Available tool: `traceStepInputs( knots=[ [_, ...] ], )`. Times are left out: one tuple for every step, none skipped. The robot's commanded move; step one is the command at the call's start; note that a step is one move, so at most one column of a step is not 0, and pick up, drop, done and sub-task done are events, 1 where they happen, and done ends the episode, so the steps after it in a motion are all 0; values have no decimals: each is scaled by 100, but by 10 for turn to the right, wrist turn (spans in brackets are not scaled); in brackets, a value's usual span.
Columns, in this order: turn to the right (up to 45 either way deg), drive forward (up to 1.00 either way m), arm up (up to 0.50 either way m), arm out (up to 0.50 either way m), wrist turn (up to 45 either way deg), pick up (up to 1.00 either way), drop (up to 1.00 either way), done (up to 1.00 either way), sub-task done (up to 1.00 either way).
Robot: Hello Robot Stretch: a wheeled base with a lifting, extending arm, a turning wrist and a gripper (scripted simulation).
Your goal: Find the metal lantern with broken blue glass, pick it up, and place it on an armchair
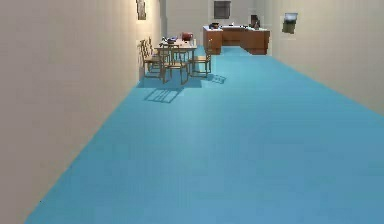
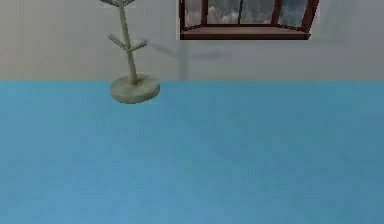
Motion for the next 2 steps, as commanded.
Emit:
traceStepInputs(
  knots=[
    [120, 0, 0, 0, 0, 0, 0, 0, 0],
    [0, 100, 0, 0, 0, 0, 0, 0, 0]
  ],
)
